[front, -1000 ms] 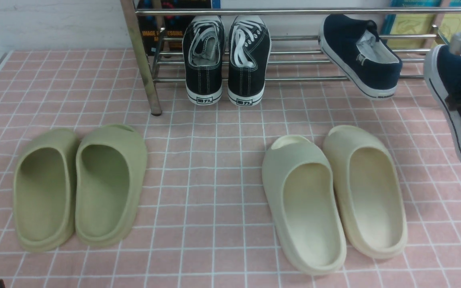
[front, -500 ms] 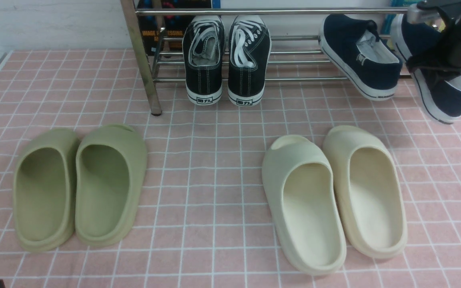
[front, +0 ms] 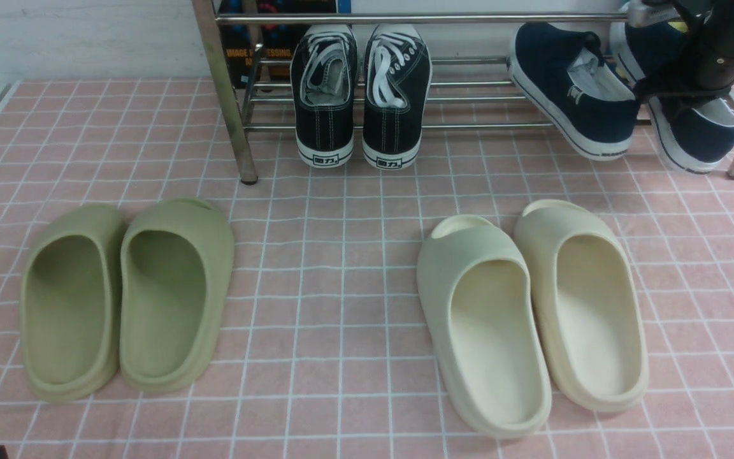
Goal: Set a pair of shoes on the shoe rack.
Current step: Use the right arm to put a shoe into the shoe rack
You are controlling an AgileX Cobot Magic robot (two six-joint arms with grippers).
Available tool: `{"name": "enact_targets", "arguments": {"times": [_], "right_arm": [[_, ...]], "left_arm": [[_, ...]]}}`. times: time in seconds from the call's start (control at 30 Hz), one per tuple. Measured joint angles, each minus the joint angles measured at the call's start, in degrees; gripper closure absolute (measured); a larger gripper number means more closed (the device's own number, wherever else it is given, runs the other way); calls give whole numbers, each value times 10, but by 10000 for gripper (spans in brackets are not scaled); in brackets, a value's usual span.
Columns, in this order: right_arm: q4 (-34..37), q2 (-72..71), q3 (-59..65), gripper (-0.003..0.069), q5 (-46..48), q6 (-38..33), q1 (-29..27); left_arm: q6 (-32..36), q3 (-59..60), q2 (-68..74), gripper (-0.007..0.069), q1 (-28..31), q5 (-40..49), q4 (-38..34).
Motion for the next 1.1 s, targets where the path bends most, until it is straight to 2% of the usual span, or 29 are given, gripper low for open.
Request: {"name": "enact_targets", "arguments": {"times": [0.3, 0.47, 0.53, 0.57, 0.6, 0.63, 0.67, 0.77, 0.93, 1.03, 1.1], "right_arm": [[8, 0, 0, 637, -16, -8, 7], [12, 0, 0, 586, -29, -6, 7], [10, -1, -3, 531, -33, 8, 7], [10, -5, -4, 458, -33, 20, 7], [10, -8, -5, 424, -31, 23, 7], [10, -8, -5, 415, -30, 23, 7], [11, -17, -5, 351, -19, 26, 8], [12, -38, -5, 271, 21, 30, 8], [13, -69, 14, 246, 30, 38, 8], [11, -105, 56, 287, 31, 44, 8], [5, -133, 94, 340, 31, 45, 8]], "left_arm": [[0, 0, 0, 385, 0, 0, 0], [0, 0, 0, 385, 0, 0, 0], [0, 0, 0, 385, 0, 0, 0], [0, 0, 0, 385, 0, 0, 0], [0, 0, 0, 385, 0, 0, 0], [0, 0, 0, 385, 0, 0, 0], [0, 0, 0, 385, 0, 0, 0], [0, 0, 0, 385, 0, 0, 0], [0, 0, 0, 385, 0, 0, 0], [0, 0, 0, 385, 0, 0, 0], [0, 0, 0, 385, 0, 0, 0]]}}
